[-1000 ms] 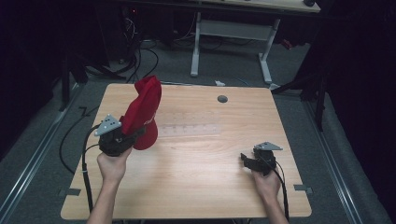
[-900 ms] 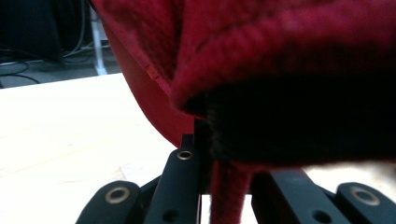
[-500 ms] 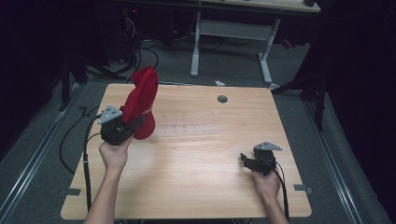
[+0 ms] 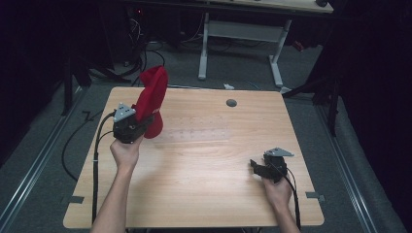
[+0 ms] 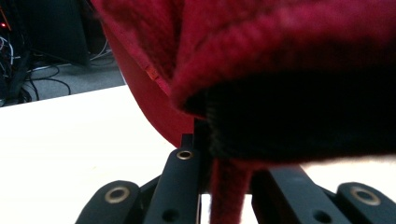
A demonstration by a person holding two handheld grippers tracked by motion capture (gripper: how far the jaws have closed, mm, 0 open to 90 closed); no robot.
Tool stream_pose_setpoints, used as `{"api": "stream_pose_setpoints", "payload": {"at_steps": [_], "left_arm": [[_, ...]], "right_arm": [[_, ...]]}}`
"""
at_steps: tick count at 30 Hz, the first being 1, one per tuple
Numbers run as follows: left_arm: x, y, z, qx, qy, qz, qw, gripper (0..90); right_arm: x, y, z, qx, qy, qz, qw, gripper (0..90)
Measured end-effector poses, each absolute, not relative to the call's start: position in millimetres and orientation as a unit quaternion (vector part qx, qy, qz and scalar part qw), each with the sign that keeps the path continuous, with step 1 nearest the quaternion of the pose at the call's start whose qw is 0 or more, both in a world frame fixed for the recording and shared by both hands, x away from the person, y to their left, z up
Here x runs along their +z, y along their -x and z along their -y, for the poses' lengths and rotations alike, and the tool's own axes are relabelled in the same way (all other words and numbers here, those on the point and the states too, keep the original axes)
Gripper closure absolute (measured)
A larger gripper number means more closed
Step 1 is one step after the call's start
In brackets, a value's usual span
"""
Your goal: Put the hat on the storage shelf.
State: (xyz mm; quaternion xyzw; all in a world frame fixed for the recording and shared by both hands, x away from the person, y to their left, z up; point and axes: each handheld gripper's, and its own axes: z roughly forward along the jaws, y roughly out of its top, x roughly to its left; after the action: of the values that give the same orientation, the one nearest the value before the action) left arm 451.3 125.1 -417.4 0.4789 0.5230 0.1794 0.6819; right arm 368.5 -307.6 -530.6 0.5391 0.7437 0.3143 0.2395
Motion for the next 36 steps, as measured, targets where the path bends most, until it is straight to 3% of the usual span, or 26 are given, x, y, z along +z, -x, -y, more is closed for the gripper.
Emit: {"api": "stream_pose_setpoints", "payload": {"at_steps": [36], "left_arm": [[-455.2, -463.9, -109.9, 0.203, -0.493, -0.542, 0.649, 83.0]], "right_arm": [[-530.6, -368.2, 307.3, 0.314, -0.539, -0.744, 0.239, 36.3]]}}
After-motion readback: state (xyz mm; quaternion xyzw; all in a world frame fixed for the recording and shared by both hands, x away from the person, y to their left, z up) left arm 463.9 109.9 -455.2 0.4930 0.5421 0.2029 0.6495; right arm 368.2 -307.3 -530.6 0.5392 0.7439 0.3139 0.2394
